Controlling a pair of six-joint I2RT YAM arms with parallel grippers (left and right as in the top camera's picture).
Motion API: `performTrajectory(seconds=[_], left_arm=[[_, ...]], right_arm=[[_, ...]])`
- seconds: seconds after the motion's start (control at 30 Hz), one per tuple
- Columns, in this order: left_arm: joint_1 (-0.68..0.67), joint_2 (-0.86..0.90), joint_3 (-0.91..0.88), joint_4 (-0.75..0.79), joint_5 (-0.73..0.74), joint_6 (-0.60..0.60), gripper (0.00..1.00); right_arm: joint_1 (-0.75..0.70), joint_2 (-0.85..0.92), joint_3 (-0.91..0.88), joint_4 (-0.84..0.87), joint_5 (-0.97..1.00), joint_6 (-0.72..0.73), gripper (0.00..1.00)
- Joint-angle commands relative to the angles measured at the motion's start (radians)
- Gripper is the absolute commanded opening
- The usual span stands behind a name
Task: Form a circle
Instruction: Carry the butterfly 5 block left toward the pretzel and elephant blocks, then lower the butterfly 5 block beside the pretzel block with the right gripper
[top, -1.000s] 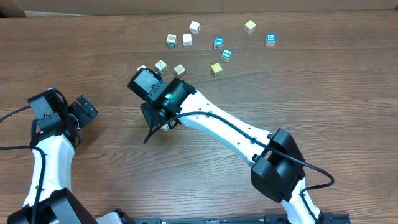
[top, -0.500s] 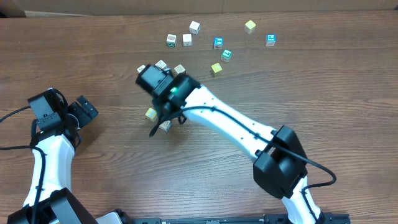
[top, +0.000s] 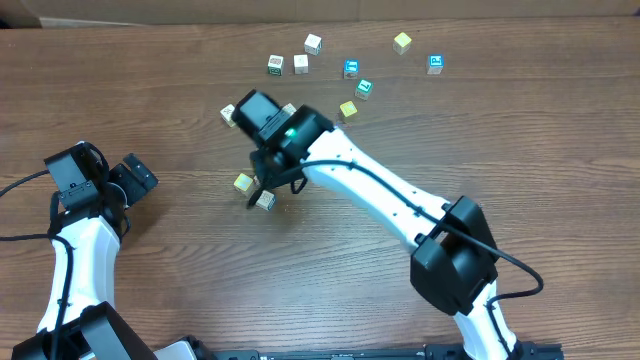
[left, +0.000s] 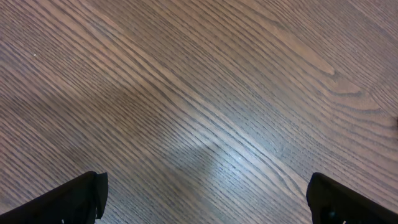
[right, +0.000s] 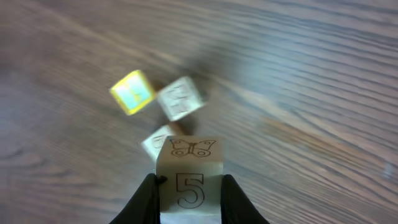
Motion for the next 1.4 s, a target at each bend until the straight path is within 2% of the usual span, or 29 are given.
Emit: performTrajectory(seconds=[0.0, 0.23, 0.43, 0.57, 0.7, 1.13, 1.37], left_arm=[[0.003, -0.015, -0.002, 0.001, 0.003, -0.009, 0.99], [0.003, -0.015, -0.002, 0.001, 0.003, -0.009, 1.0], [0.003, -0.015, -0.002, 0.001, 0.003, -0.009, 1.0], [0.003, -0.015, -0.002, 0.001, 0.003, -0.009, 0.99], [0.003, -0.015, -0.002, 0.001, 0.003, -0.009, 1.0], [0.003, -0.015, -0.002, 0.001, 0.003, -0.009, 0.99], [0.003, -0.015, -0.002, 0.001, 0.003, -0.009, 1.0]], right_arm=[[0.058, -0.04, 0.031, 0.019, -0.016, -0.064, 0.16], [0.138, 0.001, 0.031, 0.058, -0.011, -0.106, 0.17], [0.197, 0.039, 0.031, 0.12, -0.011, -0.209, 0.19], [0.236, 0.074, 0.031, 0.13, 0.074, -0.263, 0.21], [0.248, 0.109, 0.031, 0.13, 0.147, -0.263, 0.2], [0.229, 0.144, 0.031, 0.15, 0.144, -0.262, 0.2], [0.228, 0.145, -0.029, 0.209, 0.143, -0.263, 0.19]])
